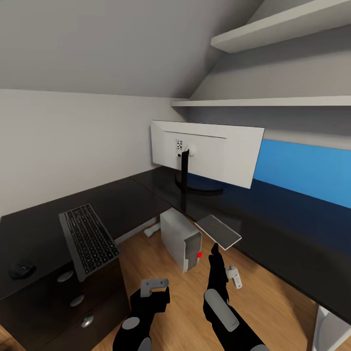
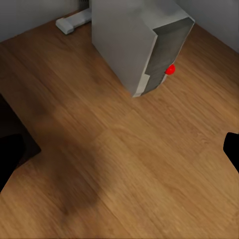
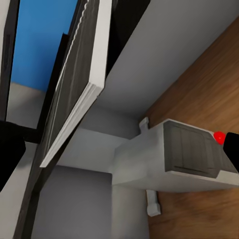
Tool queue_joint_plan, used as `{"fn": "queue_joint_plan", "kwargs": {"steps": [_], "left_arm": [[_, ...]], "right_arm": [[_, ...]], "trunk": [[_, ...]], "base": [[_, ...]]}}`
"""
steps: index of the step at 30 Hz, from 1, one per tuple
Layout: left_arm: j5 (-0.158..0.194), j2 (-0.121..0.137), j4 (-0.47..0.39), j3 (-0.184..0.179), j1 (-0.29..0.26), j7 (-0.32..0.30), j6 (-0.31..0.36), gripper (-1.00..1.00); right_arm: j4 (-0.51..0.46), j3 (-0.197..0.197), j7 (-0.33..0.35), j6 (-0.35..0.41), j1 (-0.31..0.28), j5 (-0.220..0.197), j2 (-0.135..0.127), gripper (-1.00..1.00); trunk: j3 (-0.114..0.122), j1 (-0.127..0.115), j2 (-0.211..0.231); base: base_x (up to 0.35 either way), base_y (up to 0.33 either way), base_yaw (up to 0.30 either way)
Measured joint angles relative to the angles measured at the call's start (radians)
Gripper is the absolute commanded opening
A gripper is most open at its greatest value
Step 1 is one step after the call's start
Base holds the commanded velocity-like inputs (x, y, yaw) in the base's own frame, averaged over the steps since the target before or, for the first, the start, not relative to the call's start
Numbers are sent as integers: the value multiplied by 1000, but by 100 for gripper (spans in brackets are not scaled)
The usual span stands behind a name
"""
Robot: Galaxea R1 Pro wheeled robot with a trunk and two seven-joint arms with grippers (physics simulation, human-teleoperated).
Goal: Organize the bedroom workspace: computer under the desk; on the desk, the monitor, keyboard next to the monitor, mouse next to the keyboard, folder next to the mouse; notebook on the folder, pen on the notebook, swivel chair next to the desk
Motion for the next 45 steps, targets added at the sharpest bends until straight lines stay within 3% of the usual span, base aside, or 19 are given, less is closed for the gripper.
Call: {"fn": "queue_joint_plan", "kwargs": {"steps": [8,27,30,34,36,45], "left_arm": [[0,-1,0,-14,0,2,0,100],[0,-2,0,-21,0,4,0,100],[1,-1,0,-21,0,4,0,100],[0,-1,6,-21,0,4,0,100],[0,-2,15,-21,0,5,0,100],[0,-4,21,-22,0,6,0,100]], "right_arm": [[0,-1,0,0,0,0,0,100],[0,-4,0,1,0,-4,-2,100],[0,-23,-2,6,0,-8,-2,100],[-1,-61,-3,8,0,-21,-1,100],[-8,-72,-1,8,0,-49,3,100],[-19,-72,1,5,0,-111,7,100]], "trunk": [[19,-23,42],[41,-50,91],[41,-50,91],[41,-50,91],[41,-50,91],[41,-50,91]], "base": [[18,0,0],[1,0,0],[0,0,0],[0,0,0],[0,0,0],[0,0,0]]}}
